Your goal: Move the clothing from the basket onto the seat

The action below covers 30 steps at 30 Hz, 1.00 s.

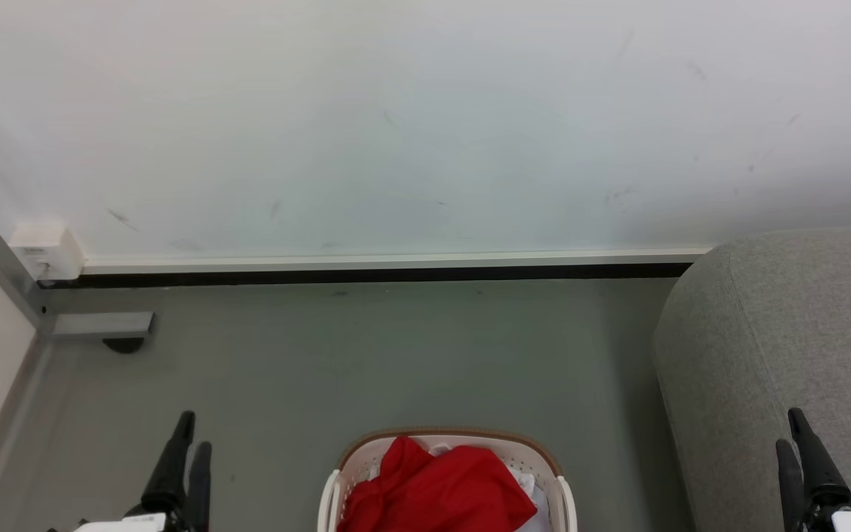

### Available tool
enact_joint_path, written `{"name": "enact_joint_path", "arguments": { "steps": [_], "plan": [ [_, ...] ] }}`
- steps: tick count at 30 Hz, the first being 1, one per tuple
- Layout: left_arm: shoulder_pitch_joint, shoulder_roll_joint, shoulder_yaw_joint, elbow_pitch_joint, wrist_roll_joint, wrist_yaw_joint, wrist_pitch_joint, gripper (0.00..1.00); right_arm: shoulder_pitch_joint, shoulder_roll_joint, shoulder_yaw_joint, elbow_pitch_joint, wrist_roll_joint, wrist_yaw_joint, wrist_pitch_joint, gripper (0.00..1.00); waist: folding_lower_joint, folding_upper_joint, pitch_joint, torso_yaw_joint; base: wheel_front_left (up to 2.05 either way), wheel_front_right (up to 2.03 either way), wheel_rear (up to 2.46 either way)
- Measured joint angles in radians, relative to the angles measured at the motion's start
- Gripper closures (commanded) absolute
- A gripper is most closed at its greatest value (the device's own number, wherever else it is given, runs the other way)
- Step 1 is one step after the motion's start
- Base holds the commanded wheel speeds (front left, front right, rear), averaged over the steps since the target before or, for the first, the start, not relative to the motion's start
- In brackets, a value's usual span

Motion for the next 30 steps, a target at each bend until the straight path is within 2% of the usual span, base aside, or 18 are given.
{"name": "enact_joint_path", "arguments": {
  "steps": [6,12,30],
  "plan": [
    [0.003,0.0,-0.032,0.001,0.01,0.009,-0.034,0.0,0.004,0.001,0.019,0.007,-0.028,0.0,-0.034,0.0,0.0,0.0,0.0,-0.001,0.0,0.0,0.0],
    [0.003,0.0,-0.052,-0.001,0.065,0.02,-0.068,0.0,0.003,0.001,0.034,0.006,-0.13,0.0,-0.068,0.0,0.0,0.0,0.0,-0.003,0.0,0.0,0.0],
    [0.002,0.002,-0.108,-0.021,0.416,0.068,-0.149,0.0,0.003,-0.001,0.091,-0.042,-0.534,0.0,-0.152,0.0,0.0,0.0,0.0,-0.008,0.0,0.0,0.0]
  ]
}}
